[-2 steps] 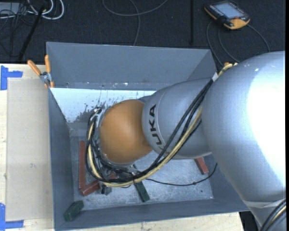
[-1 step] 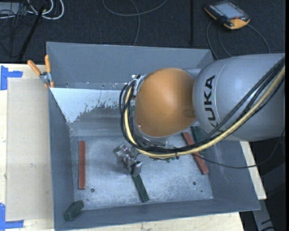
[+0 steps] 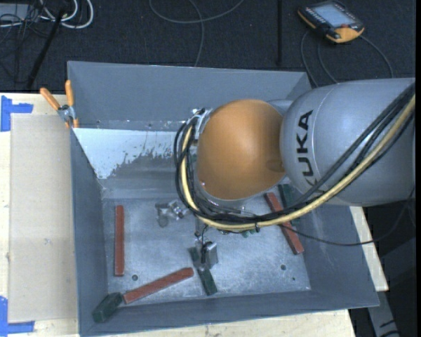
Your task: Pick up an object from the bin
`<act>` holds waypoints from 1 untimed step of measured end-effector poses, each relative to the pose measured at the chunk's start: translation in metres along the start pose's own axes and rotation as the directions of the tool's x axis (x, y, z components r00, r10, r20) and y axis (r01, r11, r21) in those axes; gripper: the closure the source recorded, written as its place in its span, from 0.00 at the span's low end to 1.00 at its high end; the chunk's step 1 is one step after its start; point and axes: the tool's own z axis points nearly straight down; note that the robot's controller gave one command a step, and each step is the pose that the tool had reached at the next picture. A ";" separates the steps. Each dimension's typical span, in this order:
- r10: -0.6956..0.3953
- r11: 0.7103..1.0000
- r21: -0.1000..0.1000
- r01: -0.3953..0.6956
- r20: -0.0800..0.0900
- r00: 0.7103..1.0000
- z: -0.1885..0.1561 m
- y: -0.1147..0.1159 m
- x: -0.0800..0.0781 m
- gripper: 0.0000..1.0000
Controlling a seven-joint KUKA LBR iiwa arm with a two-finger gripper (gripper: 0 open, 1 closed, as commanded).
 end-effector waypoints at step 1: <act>0.000 1.000 0.000 0.000 0.000 1.000 0.000 0.000 0.000 0.00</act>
Offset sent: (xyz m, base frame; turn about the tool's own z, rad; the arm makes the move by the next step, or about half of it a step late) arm -0.0479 0.0028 -0.1109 0.0600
